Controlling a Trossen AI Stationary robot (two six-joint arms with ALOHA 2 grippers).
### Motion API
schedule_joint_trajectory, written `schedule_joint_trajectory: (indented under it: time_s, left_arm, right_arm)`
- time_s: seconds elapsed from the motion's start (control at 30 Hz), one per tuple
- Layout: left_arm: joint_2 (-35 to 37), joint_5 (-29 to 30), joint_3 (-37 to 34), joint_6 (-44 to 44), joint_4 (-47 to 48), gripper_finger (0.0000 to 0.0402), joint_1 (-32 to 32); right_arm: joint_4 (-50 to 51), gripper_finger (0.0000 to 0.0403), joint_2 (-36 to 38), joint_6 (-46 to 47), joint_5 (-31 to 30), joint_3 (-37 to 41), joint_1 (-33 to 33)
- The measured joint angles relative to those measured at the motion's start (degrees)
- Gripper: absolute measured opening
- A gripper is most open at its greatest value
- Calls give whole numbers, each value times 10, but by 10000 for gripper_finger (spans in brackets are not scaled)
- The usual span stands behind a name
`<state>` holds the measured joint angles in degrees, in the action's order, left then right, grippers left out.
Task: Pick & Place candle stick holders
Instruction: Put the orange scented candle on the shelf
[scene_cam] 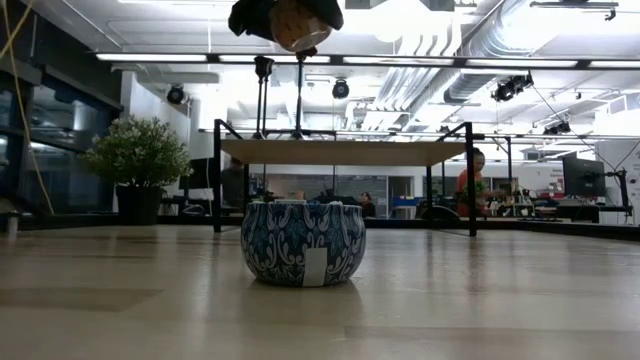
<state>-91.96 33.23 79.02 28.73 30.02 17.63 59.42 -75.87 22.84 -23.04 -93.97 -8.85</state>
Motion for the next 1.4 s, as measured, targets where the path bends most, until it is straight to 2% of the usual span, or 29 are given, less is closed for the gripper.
schedule_joint_trajectory:
  time_s: [0.13, 0.33, 0.73, 0.97, 1.4]
  left_arm:
    - [0, 0, 0, 0, 1, 303, 0]
    - [0, 1, 0, 0, 1, 303, 0]
    - [0, 8, 0, -5, 8, 303, 0]
    - [0, 24, 0, -12, 18, 303, 0]
    - [0, 49, 0, -34, 14, 303, 0]
  right_arm:
    - [-5, 209, -40, -30, 11, 1, -14]
    - [-12, 209, -96, 42, 18, 0, -15]
    - [-110, 209, -154, 153, 35, 0, -22]
    - [-138, 209, -166, 159, 21, 0, -36]
    - [-152, 208, -187, 172, -54, 0, -71]
